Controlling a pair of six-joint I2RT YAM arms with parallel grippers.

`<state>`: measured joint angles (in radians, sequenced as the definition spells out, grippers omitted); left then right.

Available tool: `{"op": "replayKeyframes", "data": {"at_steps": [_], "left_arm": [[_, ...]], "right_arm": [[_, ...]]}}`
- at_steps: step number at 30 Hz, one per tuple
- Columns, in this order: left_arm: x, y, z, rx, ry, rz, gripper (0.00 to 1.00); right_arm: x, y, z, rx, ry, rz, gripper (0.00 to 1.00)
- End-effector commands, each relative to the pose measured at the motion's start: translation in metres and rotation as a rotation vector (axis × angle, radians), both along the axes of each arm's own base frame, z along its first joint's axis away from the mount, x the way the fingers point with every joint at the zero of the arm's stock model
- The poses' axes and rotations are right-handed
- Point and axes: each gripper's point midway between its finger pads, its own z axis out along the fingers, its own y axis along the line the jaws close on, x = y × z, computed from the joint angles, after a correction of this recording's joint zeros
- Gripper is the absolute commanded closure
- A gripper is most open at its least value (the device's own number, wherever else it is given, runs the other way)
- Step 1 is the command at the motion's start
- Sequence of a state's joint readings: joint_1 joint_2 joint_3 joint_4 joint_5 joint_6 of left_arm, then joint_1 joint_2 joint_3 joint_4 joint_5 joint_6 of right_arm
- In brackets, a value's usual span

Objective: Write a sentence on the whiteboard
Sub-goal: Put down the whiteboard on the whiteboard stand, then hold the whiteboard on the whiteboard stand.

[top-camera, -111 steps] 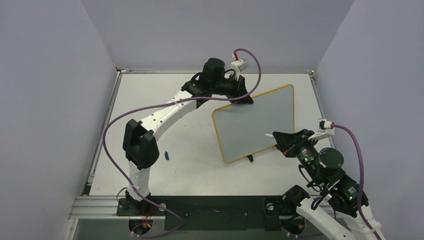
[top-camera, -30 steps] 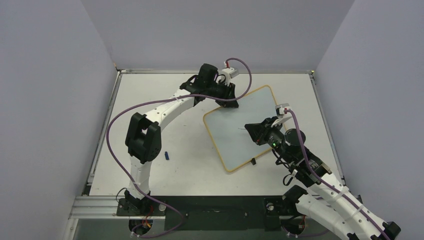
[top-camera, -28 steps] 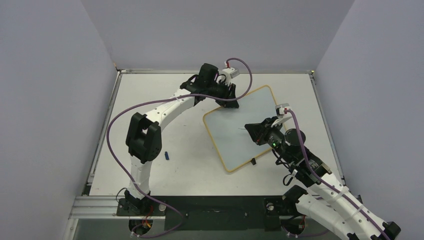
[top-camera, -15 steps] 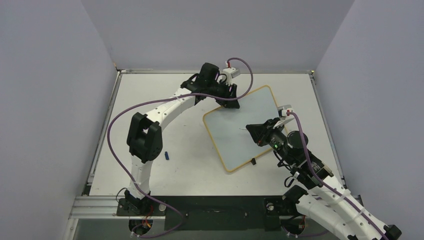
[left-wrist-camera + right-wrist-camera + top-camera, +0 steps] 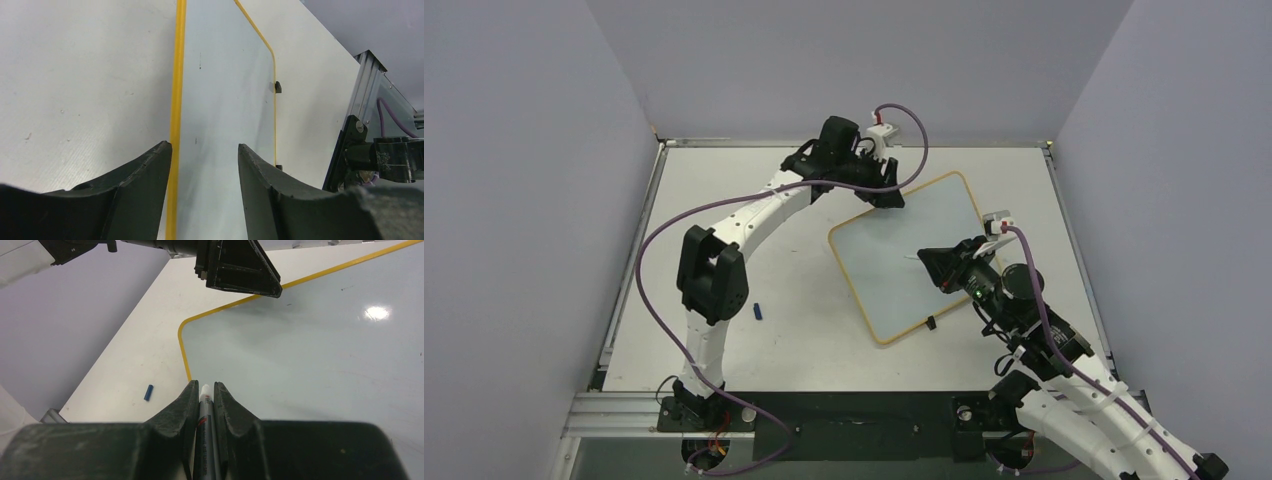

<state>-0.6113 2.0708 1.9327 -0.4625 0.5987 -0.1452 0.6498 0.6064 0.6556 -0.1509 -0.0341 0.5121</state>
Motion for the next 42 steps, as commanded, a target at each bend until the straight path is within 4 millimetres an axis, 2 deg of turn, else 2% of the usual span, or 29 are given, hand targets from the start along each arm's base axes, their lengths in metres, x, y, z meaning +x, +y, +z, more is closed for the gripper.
{"op": "replayKeyframes", "data": {"at_steps": [1,7,16,19,22,25,33,38,42], "left_arm": [[0.010,0.006,0.038,-0.053,-0.074,0.009,0.51],[0.013,0.024,0.052,-0.054,-0.099,0.035,0.50],[0.016,0.033,0.051,-0.036,-0.104,0.065,0.49],[0.019,0.041,0.061,-0.040,-0.118,0.107,0.49],[0.025,0.060,0.070,-0.023,-0.122,0.178,0.49],[0.031,0.081,0.070,0.004,-0.112,0.247,0.48],[0.026,0.128,0.032,0.031,-0.054,0.350,0.48],[0.021,0.137,0.011,0.045,-0.024,0.336,0.48],[0.014,0.128,0.010,-0.021,0.011,0.273,0.48]], "right_arm": [[-0.001,-0.001,0.008,0.013,-0.030,-0.002,1.00],[-0.003,-0.002,0.010,0.016,-0.032,-0.001,1.00],[-0.006,-0.004,0.012,0.019,-0.036,-0.002,1.00],[-0.007,-0.004,0.014,0.020,-0.039,0.001,1.00],[-0.007,-0.004,0.015,0.021,-0.040,0.003,1.00],[-0.008,-0.003,0.015,0.022,-0.041,0.010,1.00],[-0.008,0.006,0.020,-0.001,-0.032,0.059,1.00],[-0.011,0.008,0.029,-0.006,-0.039,0.078,1.00],[-0.013,0.007,0.029,-0.001,-0.033,0.079,1.00]]}}
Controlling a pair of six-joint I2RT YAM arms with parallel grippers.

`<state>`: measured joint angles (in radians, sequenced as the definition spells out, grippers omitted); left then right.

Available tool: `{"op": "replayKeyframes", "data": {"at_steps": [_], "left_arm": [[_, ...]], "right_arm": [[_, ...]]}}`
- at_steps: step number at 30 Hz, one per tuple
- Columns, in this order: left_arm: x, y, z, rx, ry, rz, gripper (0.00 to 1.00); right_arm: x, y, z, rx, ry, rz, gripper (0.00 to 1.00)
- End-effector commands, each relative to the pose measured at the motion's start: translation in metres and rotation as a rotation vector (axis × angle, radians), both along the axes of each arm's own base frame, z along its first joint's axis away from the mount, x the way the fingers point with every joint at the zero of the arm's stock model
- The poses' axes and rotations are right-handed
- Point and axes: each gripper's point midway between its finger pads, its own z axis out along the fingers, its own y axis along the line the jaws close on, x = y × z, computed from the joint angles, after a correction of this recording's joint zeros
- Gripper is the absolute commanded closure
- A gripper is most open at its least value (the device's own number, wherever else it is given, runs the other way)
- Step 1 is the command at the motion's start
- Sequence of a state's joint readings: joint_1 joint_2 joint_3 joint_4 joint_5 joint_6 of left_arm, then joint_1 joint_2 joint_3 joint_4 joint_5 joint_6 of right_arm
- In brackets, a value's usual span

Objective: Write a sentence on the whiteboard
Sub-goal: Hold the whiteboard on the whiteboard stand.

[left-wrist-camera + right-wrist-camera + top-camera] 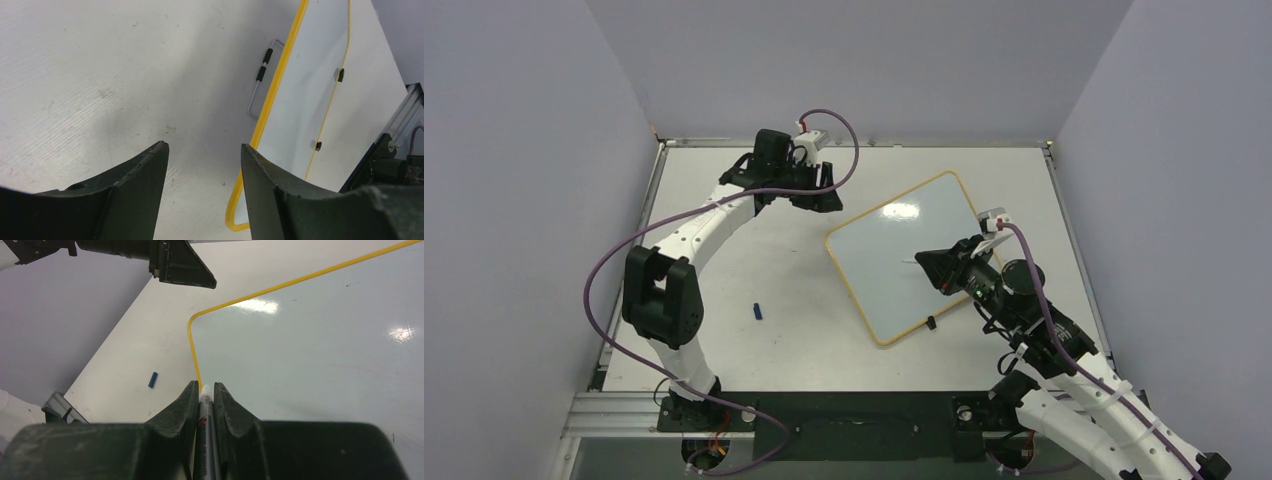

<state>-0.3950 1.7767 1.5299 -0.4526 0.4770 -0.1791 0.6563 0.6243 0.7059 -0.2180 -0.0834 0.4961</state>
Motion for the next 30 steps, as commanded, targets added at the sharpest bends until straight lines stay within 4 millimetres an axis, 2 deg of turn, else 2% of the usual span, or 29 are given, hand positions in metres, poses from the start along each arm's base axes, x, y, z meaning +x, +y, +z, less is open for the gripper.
{"op": "replayKeyframes", "data": {"at_steps": [1,6,12,19,24,30], "left_arm": [[0.000,-0.016,0.034,-0.137,-0.084,-0.083,0.48],[-0.011,-0.028,0.036,-0.207,-0.056,-0.153,0.48],[-0.020,-0.038,0.020,-0.197,-0.019,-0.177,0.53],[-0.039,-0.053,0.013,-0.246,0.036,-0.251,0.58],[-0.042,-0.058,-0.009,-0.227,0.107,-0.258,0.58],[-0.045,-0.063,-0.020,-0.204,0.125,-0.274,0.59]], "right_arm": [[-0.006,0.001,0.026,0.035,-0.052,0.020,1.00],[-0.009,-0.003,0.026,0.047,-0.050,0.012,1.00],[-0.012,-0.005,0.026,0.050,-0.050,0.009,1.00],[-0.014,-0.008,0.026,0.050,-0.054,0.006,1.00],[-0.014,-0.007,0.023,0.051,-0.055,0.009,1.00],[-0.010,-0.004,0.018,0.051,-0.057,0.010,1.00]]}}
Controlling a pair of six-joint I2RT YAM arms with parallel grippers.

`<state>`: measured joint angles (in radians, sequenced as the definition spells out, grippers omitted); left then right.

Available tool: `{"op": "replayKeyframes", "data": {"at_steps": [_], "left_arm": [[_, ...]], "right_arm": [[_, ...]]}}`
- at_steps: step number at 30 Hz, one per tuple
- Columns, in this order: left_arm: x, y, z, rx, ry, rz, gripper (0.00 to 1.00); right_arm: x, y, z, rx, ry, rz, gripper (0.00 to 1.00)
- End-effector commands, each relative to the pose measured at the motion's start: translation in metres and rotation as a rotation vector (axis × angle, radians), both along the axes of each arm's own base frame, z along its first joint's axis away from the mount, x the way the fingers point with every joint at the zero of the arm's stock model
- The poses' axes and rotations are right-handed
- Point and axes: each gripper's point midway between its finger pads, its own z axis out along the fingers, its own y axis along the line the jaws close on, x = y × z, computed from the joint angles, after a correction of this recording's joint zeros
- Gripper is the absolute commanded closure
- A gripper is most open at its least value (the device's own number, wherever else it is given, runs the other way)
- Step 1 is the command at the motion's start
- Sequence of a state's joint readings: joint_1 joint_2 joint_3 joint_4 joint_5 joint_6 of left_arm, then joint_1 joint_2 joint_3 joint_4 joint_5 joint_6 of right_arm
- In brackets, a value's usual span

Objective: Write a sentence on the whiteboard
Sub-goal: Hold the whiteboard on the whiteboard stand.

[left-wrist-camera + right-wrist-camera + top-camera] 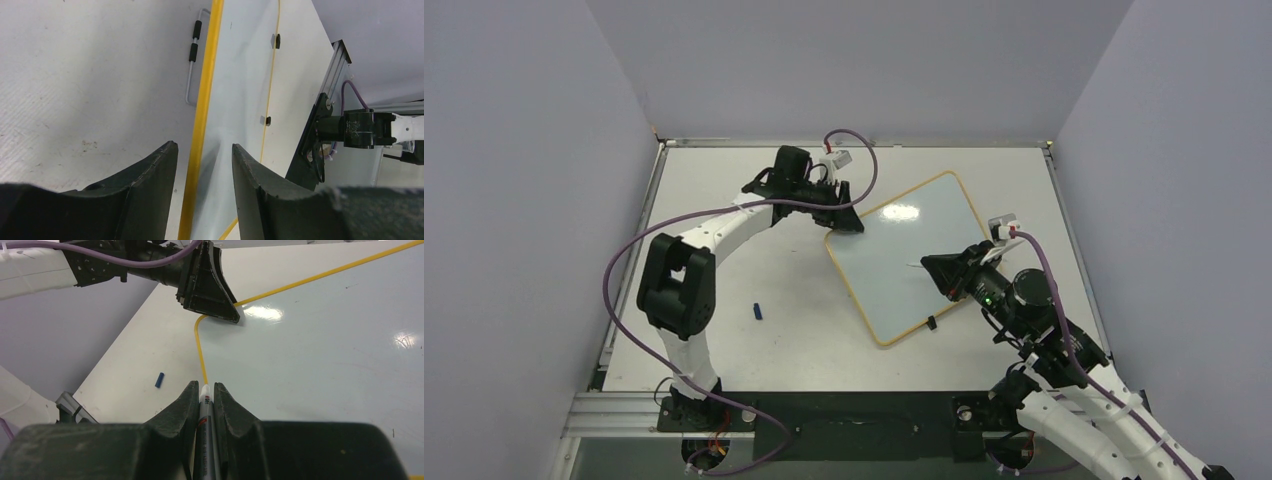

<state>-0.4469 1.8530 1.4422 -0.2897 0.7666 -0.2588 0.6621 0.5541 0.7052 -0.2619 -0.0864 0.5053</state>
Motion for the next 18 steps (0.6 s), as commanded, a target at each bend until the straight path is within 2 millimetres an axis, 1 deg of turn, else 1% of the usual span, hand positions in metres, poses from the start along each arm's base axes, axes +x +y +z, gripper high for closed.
{"op": "replayKeyframes", "data": {"at_steps": [1,4,5,6,7,8,9,13,14,15,16,17,18], "left_arm": [[-0.002,-0.007,0.003,-0.005,-0.018,-0.034,0.59],[-0.003,-0.008,0.005,-0.016,-0.017,-0.046,0.60],[-0.004,-0.010,0.006,-0.021,-0.015,-0.054,0.67],[-0.006,-0.011,0.007,-0.029,-0.012,-0.063,0.71],[-0.007,-0.013,0.007,-0.029,-0.008,-0.069,0.83],[-0.008,-0.014,0.008,-0.031,-0.007,-0.073,0.90],[-0.009,-0.015,0.009,-0.032,-0.004,-0.076,0.99],[-0.011,-0.021,0.015,-0.030,-0.015,-0.078,1.00],[-0.011,-0.022,0.017,-0.022,-0.017,-0.076,1.00],[-0.013,-0.024,0.019,-0.017,-0.026,-0.085,1.00],[-0.012,-0.024,0.021,-0.005,-0.029,-0.078,1.00],[-0.012,-0.025,0.022,0.002,-0.033,-0.077,1.00],[-0.011,-0.025,0.023,0.007,-0.036,-0.072,1.00]], "right_arm": [[0.004,0.005,0.010,0.027,-0.039,0.004,1.00],[0.006,0.007,0.010,0.026,-0.041,0.008,1.00],[0.007,0.008,0.009,0.023,-0.039,0.008,1.00],[0.009,0.009,0.008,0.022,-0.038,0.008,1.00],[0.009,0.009,0.007,0.021,-0.037,0.009,1.00],[0.010,0.011,0.005,0.020,-0.035,0.011,1.00],[0.011,0.012,0.004,0.020,-0.035,0.012,1.00],[0.018,0.023,-0.004,0.040,-0.038,0.028,1.00],[0.023,0.025,-0.007,0.049,-0.044,0.016,1.00],[0.024,0.031,-0.001,0.071,-0.074,0.023,1.00],[0.028,0.031,-0.013,0.057,-0.069,0.001,1.00],[0.026,0.038,-0.005,0.084,-0.111,0.016,1.00],[0.032,0.035,-0.017,0.058,-0.123,-0.029,1.00]]}}
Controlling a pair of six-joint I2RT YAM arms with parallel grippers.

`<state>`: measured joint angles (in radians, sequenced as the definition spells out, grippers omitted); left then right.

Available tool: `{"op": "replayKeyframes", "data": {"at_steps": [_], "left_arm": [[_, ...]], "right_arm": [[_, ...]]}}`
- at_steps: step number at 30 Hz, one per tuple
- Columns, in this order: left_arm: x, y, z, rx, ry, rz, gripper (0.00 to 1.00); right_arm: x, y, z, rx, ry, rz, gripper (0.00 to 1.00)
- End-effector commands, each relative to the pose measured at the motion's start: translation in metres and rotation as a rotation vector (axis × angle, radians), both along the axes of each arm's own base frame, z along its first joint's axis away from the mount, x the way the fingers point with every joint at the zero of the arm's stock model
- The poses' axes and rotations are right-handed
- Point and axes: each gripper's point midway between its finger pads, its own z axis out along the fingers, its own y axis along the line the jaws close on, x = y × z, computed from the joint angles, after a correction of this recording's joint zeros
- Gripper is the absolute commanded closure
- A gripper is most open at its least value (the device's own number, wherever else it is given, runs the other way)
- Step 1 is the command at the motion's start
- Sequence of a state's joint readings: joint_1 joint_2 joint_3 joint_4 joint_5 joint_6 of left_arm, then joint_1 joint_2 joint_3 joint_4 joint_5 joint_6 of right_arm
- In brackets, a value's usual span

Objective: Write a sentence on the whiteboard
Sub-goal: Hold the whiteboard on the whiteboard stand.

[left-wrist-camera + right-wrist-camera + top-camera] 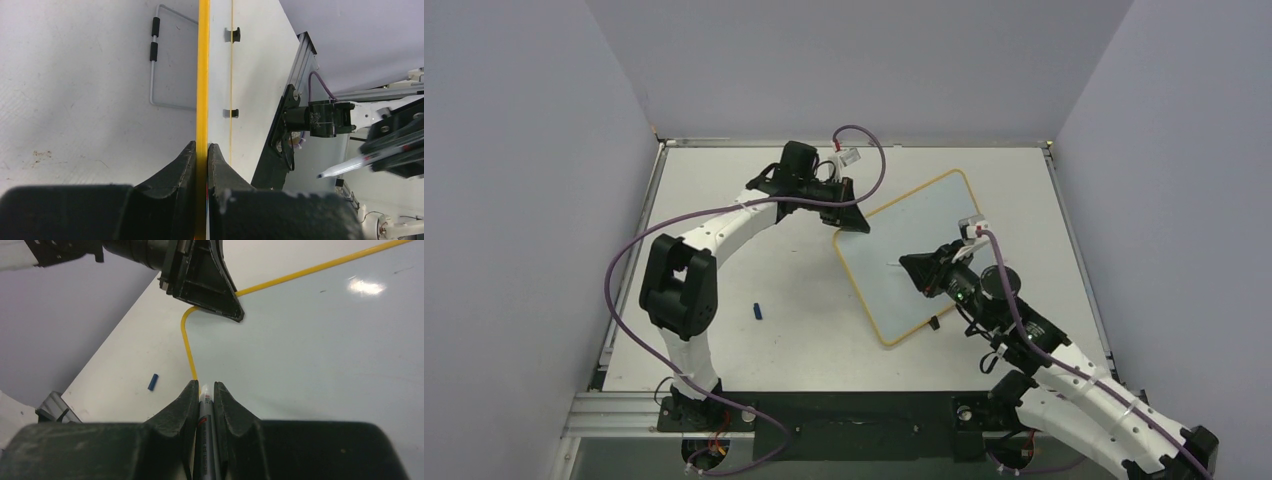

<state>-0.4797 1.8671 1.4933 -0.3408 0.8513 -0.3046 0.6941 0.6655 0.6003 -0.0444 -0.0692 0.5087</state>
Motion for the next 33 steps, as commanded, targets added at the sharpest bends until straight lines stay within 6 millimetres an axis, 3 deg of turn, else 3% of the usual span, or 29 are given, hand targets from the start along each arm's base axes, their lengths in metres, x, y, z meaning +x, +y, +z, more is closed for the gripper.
{"op": "replayKeyframes", "data": {"at_steps": [1,2,3,4,5,6,7,10,14,24,33], "left_arm": [[0.010,-0.007,0.008,0.054,-0.114,0.006,1.00],[0.010,-0.008,0.009,0.055,-0.116,0.007,1.00],[0.010,-0.008,0.010,0.057,-0.116,0.010,1.00],[0.010,-0.008,0.011,0.056,-0.118,0.011,1.00],[0.009,-0.008,0.011,0.059,-0.120,0.011,1.00],[0.009,-0.009,0.011,0.060,-0.121,0.011,1.00],[0.008,-0.009,0.011,0.061,-0.122,0.012,1.00],[0.007,-0.009,0.012,0.063,-0.127,0.012,1.00],[0.007,-0.009,0.010,0.071,-0.127,0.015,1.00],[0.007,-0.010,0.015,0.064,-0.136,0.018,1.00],[0.005,-0.011,0.017,0.060,-0.143,0.015,1.00]], "right_arm": [[0.007,0.018,0.021,0.089,-0.173,-0.030,1.00],[0.010,0.016,0.008,0.058,-0.184,-0.062,1.00],[0.007,0.021,0.017,0.094,-0.223,-0.055,1.00],[0.009,0.021,0.004,0.075,-0.222,-0.070,1.00],[0.009,0.022,0.011,0.109,-0.252,-0.075,1.00],[0.010,0.022,0.000,0.095,-0.248,-0.075,1.00],[0.011,0.022,0.006,0.123,-0.272,-0.081,1.00],[0.014,0.022,-0.004,0.112,-0.283,-0.096,1.00],[0.018,0.019,0.002,0.131,-0.319,-0.130,1.00],[0.037,0.032,0.010,0.126,-0.318,-0.169,1.00],[0.052,0.041,0.003,0.101,-0.297,-0.201,1.00]]}}
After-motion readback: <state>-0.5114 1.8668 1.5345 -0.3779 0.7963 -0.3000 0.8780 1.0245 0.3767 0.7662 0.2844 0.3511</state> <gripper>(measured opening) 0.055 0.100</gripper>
